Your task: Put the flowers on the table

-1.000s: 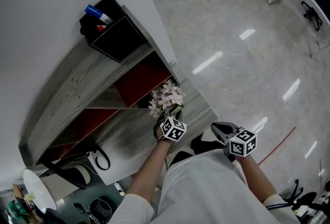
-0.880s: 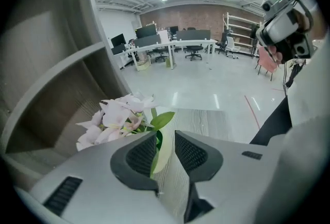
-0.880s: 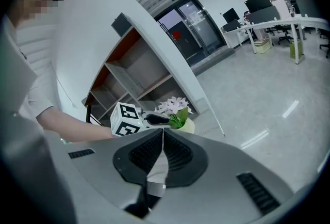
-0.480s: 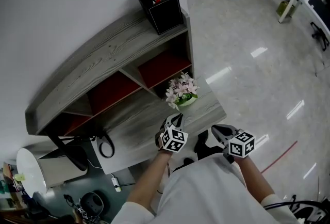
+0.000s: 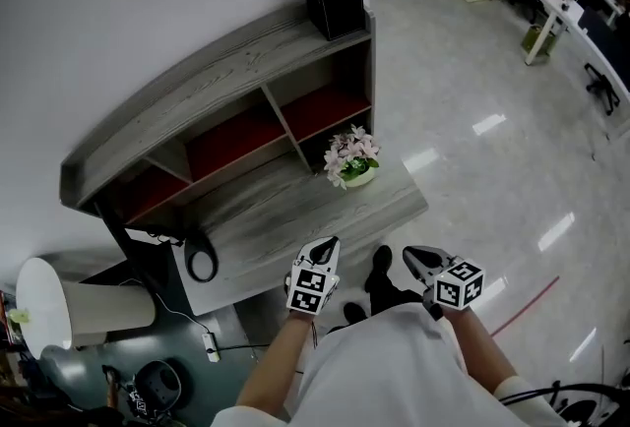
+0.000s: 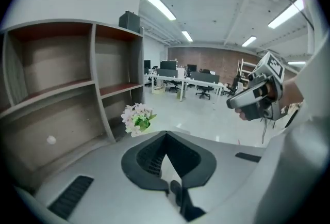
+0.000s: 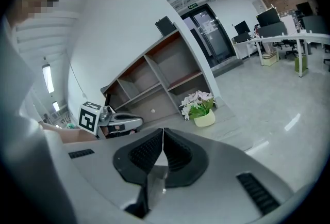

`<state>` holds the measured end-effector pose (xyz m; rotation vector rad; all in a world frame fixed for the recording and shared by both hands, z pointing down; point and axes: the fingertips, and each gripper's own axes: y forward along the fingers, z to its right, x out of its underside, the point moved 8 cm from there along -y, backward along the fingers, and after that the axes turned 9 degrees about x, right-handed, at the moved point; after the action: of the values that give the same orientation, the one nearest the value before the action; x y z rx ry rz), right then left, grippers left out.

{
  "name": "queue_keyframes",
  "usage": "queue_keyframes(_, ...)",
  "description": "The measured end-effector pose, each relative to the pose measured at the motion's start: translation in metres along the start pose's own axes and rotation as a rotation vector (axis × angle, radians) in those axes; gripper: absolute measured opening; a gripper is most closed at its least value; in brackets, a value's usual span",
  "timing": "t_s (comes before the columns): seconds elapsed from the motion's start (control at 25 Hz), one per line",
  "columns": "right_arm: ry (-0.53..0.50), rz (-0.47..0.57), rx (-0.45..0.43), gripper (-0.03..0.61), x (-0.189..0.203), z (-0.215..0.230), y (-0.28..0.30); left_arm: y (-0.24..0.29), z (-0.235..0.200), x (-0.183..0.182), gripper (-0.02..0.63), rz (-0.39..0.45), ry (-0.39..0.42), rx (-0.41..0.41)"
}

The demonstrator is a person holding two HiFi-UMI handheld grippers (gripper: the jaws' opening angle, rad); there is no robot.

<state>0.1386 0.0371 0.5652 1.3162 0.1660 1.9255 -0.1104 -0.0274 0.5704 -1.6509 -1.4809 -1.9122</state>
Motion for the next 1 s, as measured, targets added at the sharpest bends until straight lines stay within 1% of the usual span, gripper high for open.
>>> queue_keyframes(0.04, -0.002, 0.000, 0.006, 0.020, 0.007, -0.006, -0.007, -0.012, 0.006, 0.007, 0.011, 0.010, -0.035, 0.022)
queue_keyframes(0.12, -0.010, -0.002, 0.023, 0.020, 0.021, -0.018, -0.019, -0.035, 0.018, 0.023, 0.009, 0.013, -0.075, 0.048)
queue_keyframes(0.24, -0.028, 0.000, 0.071, 0.020, 0.040, -0.030, -0.035, -0.062, 0.033, 0.051, 0.009, -0.001, -0.109, 0.048)
queue_keyframes(0.32, -0.027, 0.005, 0.095, 0.020, 0.051, -0.035, -0.044, -0.077, 0.041, 0.067, 0.009, 0.000, -0.147, 0.053)
queue_keyframes(0.44, -0.027, 0.009, 0.100, 0.020, 0.058, -0.041, -0.054, -0.098, 0.052, 0.084, 0.009, 0.013, -0.199, 0.068)
queue_keyframes(0.56, -0.060, 0.001, 0.081, 0.020, 0.057, -0.044, -0.060, -0.114, 0.063, 0.088, 0.009, 0.050, -0.253, 0.102)
queue_keyframes(0.72, -0.103, 0.002, 0.040, 0.018, 0.049, -0.044, -0.065, -0.126, 0.077, 0.077, 0.009, 0.150, -0.321, 0.147)
queue_keyframes(0.84, -0.101, 0.008, 0.025, 0.018, 0.042, -0.038, -0.067, -0.128, 0.085, 0.070, 0.009, 0.193, -0.329, 0.138)
queue_keyframes(1.0, -0.115, 0.023, 0.000, 0.018, 0.029, -0.031, -0.072, -0.124, 0.093, 0.069, 0.009, 0.226, -0.388, 0.109)
